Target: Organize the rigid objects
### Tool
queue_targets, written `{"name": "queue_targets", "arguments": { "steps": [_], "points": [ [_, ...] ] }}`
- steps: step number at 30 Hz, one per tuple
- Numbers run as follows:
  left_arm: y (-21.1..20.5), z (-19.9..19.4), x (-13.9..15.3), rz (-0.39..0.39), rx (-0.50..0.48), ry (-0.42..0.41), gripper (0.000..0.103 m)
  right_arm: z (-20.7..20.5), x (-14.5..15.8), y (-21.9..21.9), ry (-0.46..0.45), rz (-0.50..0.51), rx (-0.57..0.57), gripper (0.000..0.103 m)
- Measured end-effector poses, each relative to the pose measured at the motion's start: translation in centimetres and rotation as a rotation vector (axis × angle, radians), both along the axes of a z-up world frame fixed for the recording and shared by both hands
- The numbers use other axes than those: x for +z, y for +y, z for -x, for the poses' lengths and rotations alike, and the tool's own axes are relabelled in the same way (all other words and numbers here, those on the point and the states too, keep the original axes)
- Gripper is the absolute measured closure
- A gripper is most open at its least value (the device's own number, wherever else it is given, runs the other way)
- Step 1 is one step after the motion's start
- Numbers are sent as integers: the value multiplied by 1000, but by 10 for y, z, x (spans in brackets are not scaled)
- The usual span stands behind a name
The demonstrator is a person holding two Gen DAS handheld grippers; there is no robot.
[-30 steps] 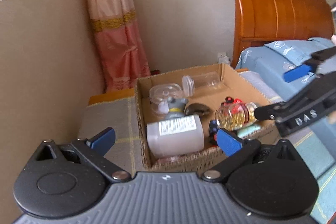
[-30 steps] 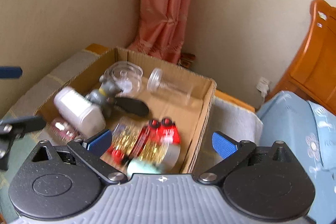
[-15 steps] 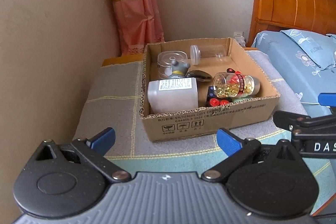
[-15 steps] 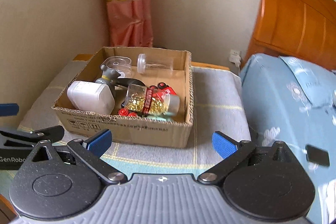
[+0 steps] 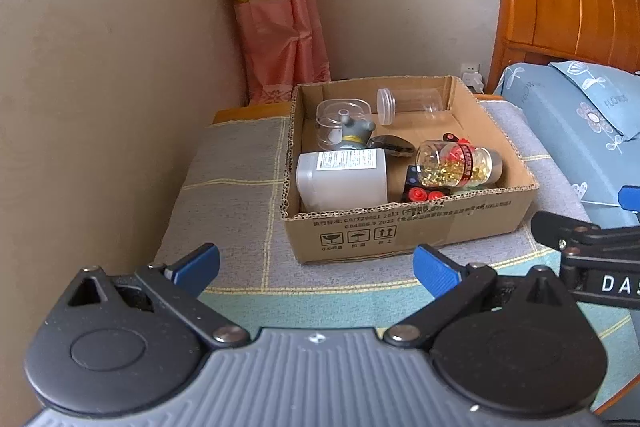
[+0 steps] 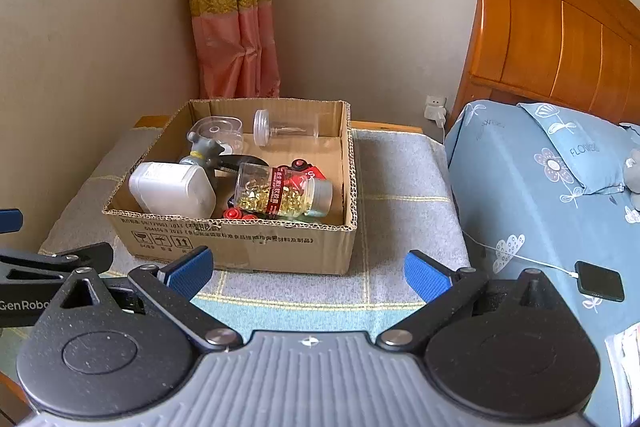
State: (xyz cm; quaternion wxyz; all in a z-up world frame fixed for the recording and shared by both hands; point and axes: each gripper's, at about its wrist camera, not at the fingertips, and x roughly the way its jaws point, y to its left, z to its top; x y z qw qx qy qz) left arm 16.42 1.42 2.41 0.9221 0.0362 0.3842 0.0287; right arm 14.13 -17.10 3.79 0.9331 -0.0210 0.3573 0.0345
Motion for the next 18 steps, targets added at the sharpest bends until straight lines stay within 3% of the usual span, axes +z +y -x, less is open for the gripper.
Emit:
{"name": "queue_targets", "arguments": {
  "steps": [18],
  "points": [
    [1,1,4,0,9,-3,1,0,4,0,-9,-2,-5,0]
  ]
}}
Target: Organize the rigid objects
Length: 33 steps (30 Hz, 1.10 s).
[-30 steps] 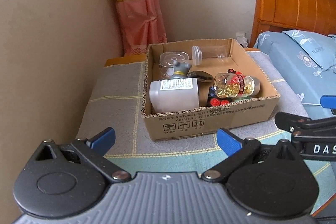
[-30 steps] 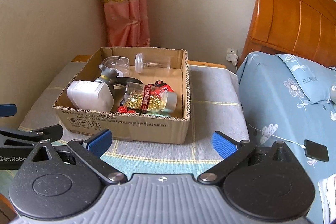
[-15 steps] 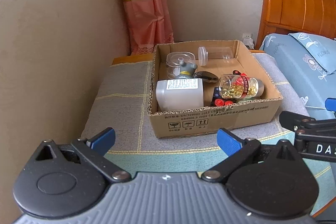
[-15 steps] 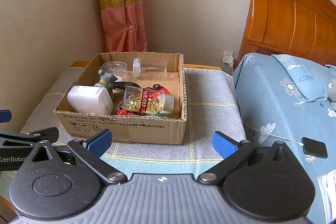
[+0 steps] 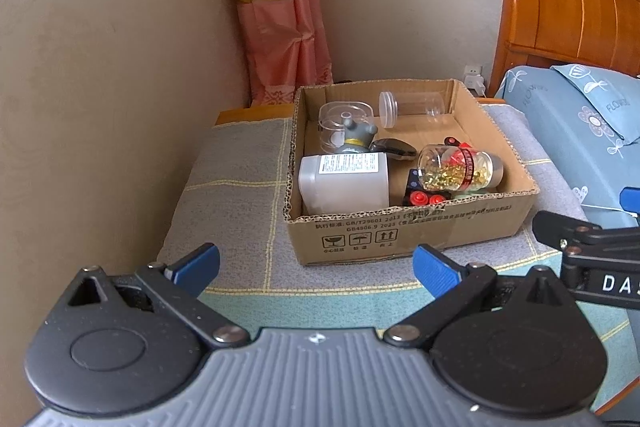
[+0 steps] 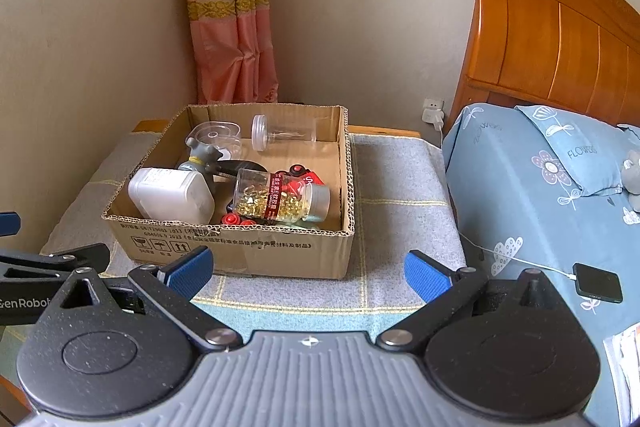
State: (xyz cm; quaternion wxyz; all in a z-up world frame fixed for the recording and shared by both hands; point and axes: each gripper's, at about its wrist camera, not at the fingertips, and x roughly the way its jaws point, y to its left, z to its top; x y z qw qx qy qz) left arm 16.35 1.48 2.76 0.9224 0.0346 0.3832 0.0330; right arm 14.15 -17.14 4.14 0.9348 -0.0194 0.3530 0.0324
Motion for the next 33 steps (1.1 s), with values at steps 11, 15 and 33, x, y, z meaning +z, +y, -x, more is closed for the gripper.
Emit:
{"name": "queue_targets", "arguments": {
  "steps": [11,15,33],
  "points": [
    [-1,0,2,1,-4,-1,1,1,2,-1,-7,3,-2,0],
    [-1,0,2,-1,-6,-1,1,0,2,-1,-8,3,0,0],
    [-1,1,3,1,-6,-2,1,1,2,1,-8,0,0,0]
  ]
}}
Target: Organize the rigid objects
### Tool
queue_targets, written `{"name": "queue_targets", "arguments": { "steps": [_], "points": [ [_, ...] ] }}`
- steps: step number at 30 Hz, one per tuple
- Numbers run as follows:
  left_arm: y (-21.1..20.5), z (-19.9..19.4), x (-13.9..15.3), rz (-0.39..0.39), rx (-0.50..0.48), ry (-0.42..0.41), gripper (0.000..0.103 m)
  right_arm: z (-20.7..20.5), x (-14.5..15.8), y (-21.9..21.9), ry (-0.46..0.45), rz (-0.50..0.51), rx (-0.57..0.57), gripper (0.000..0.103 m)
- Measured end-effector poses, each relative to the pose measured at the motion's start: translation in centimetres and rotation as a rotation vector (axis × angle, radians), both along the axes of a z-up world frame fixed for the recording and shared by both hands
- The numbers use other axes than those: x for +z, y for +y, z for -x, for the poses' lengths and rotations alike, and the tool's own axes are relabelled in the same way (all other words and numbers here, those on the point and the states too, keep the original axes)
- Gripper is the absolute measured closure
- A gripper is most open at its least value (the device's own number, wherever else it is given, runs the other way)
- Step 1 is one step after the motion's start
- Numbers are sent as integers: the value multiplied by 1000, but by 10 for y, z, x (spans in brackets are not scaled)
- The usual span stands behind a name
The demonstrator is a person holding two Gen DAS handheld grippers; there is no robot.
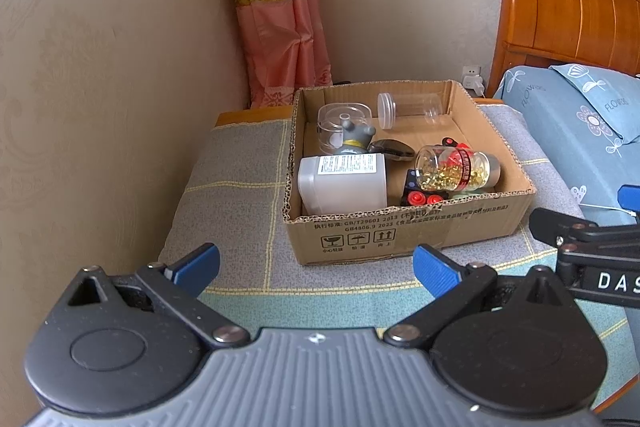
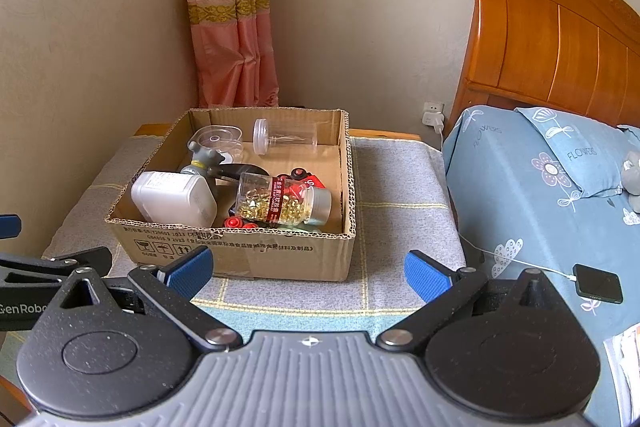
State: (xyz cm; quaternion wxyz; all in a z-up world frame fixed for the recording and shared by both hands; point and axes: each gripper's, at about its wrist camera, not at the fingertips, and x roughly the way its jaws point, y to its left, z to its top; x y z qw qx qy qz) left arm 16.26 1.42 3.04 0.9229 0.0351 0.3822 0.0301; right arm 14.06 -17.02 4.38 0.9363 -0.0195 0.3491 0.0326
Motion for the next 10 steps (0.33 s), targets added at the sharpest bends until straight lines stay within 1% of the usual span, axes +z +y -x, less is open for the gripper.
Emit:
{"name": "queue_targets", "arguments": {
  "steps": [10],
  "points": [
    [0,1,0,2,2,-2,1,1,1,1,-4,-3,1,0]
  ]
}}
